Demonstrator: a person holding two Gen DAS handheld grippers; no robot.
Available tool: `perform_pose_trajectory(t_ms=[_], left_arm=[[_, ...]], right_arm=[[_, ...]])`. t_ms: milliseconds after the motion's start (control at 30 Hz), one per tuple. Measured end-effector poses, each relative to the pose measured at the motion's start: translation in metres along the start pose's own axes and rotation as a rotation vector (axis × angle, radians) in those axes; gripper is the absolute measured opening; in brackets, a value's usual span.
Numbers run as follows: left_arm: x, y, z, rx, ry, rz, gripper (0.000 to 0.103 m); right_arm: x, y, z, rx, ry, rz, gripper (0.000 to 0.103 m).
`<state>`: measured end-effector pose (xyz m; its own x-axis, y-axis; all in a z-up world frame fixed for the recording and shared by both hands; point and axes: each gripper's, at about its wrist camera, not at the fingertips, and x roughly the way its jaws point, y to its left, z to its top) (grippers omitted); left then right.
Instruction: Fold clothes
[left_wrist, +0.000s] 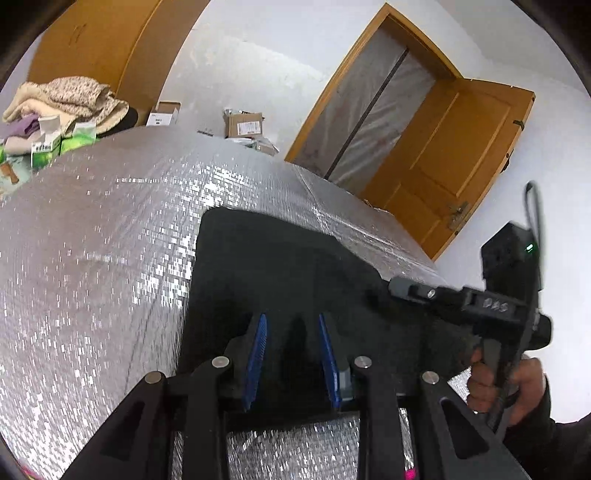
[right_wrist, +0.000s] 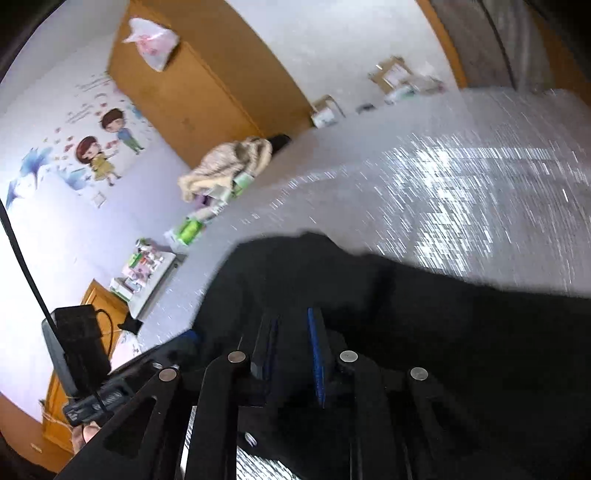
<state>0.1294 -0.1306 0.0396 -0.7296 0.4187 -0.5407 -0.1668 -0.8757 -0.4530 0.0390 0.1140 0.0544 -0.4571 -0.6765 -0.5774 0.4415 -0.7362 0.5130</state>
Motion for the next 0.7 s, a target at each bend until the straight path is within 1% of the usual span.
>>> perform_pose_trajectory(t_ms=[100, 133, 167, 200, 233, 267, 300, 367, 400, 500, 633, 700], left_arm=[[0.008, 0.003, 0.018, -0.007, -0.007, 0.032, 0.029], [0.010, 0.004, 0.024, -0.009, -0.010, 0.043, 0.029], [0.016, 0.006, 0.029, -0.008, 0.002, 0.059, 0.029], [0.023, 0.008, 0.033, -0.007, 0.016, 0.076, 0.029], [0.033, 0.011, 0.037, -0.014, 0.049, 0.100, 0.029], [0.042, 0.013, 0.038, -0.021, 0.074, 0.103, 0.029], [0.044, 0.013, 0.036, -0.020, 0.078, 0.096, 0.029], [0.046, 0.011, 0.032, -0.017, 0.078, 0.079, 0.029], [0.043, 0.010, 0.029, -0.015, 0.071, 0.062, 0.029], [0.029, 0.005, 0.015, -0.006, 0.047, 0.012, 0.029], [0.010, 0.000, -0.011, -0.002, 0.037, -0.027, 0.029], [0.013, 0.001, -0.027, 0.002, 0.069, -0.018, 0.029]], right_arm=[[0.024, 0.000, 0.021, 0.009, 0.029, -0.007, 0.019], [0.034, -0.006, 0.027, 0.028, 0.049, -0.020, 0.019], [0.046, -0.017, 0.030, 0.063, 0.078, -0.044, 0.018], [0.055, -0.028, 0.032, 0.101, 0.099, -0.053, 0.016], [0.061, -0.039, 0.031, 0.144, 0.110, -0.041, 0.010], [0.061, -0.045, 0.030, 0.169, 0.109, -0.030, 0.010], [0.056, -0.044, 0.029, 0.166, 0.094, -0.021, 0.011], [0.044, -0.037, 0.023, 0.132, 0.068, -0.011, 0.017], [0.041, -0.035, 0.019, 0.121, 0.067, -0.007, 0.018], [0.031, -0.030, 0.005, 0.089, 0.063, 0.006, 0.020], [0.017, -0.022, -0.014, 0.045, 0.058, 0.022, 0.022], [0.010, -0.019, -0.023, 0.024, 0.055, 0.030, 0.020]])
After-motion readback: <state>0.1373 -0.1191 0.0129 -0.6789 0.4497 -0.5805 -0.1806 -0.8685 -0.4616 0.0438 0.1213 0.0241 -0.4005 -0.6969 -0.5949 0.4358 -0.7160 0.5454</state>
